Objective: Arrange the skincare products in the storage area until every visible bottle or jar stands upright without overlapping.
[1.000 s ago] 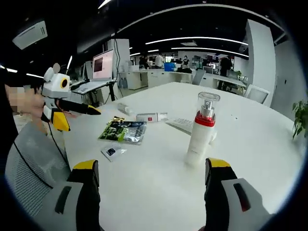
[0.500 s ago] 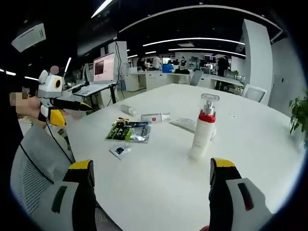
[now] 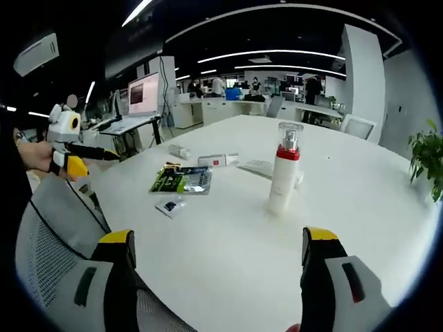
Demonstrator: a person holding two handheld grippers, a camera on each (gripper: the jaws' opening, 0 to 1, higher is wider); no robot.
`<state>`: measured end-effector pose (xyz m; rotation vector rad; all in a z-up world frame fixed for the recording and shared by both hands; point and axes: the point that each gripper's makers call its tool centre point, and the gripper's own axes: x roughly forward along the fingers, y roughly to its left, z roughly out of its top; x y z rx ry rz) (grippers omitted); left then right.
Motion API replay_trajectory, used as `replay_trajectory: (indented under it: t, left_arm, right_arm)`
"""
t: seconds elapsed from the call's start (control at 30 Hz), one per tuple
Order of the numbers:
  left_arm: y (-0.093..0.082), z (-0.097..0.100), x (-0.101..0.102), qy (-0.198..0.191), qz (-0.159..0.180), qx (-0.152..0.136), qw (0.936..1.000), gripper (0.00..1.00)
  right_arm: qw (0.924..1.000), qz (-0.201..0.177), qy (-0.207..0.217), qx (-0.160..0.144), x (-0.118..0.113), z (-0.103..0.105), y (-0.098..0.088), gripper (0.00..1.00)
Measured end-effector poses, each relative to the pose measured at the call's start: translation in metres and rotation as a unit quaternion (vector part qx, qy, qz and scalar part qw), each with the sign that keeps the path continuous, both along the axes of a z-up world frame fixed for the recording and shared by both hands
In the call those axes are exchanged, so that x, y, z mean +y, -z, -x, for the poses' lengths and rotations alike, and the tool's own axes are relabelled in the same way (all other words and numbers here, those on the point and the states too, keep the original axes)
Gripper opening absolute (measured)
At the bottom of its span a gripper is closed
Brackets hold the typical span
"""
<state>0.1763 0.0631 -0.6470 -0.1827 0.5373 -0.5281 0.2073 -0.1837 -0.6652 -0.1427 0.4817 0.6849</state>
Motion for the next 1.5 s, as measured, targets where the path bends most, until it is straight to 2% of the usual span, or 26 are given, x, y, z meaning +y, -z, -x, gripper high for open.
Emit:
replay_trajectory:
  t: [0.27,0.37,0.47,0.7,0.83,0.97,1.03,1.17,1.27,1.5]
  left_arm:
    - [0.002,0.001,-0.001,0.004,-0.003,0.008,1.0000,0.97]
    - [0.004,0.000,-0.002,0.005,-0.001,0.014,0.9999,0.97]
    - [0.005,-0.001,-0.003,0.008,-0.007,0.018,0.9998,0.97]
    - [0.003,-0.010,-0.003,0.001,0.002,0.015,0.9999,0.96]
    - [0.004,-0.016,-0.009,0.004,0.003,0.014,0.9999,0.95]
    - [0.006,-0.021,-0.019,0.022,-0.023,-0.010,0.9994,0.92]
    - [0.007,-0.022,-0.027,0.031,-0.025,-0.013,0.9991,0.93]
    - [0.017,-0.026,-0.027,0.043,-0.034,-0.005,0.9985,0.92]
    - [0.019,-0.027,-0.026,0.043,-0.033,-0.004,0.9985,0.93]
    - [0.027,-0.025,-0.023,0.035,-0.027,0.014,0.9989,0.93]
  right_arm:
    - [1.0000,-0.003,0.002,-0.005,-0.003,0.001,0.000,1.00]
    - [1.0000,0.004,-0.003,0.005,-0.003,0.003,0.008,1.00]
    - [1.0000,0.001,-0.006,0.002,-0.001,0.002,0.004,1.00]
    - [0.9998,0.003,-0.011,0.016,0.001,0.004,0.009,0.95]
    - [0.9996,0.017,-0.017,0.016,-0.001,-0.002,0.008,0.95]
    - [0.9990,0.034,-0.027,0.006,-0.006,-0.017,0.001,0.96]
    - [0.9982,0.049,-0.034,-0.001,-0.009,-0.027,-0.007,0.97]
    - [0.9977,0.058,-0.035,-0.003,-0.018,-0.054,-0.012,0.98]
    - [0.9968,0.070,-0.039,-0.006,-0.021,-0.067,-0.016,0.98]
    - [0.9939,0.081,-0.071,-0.022,-0.013,-0.100,-0.033,1.00]
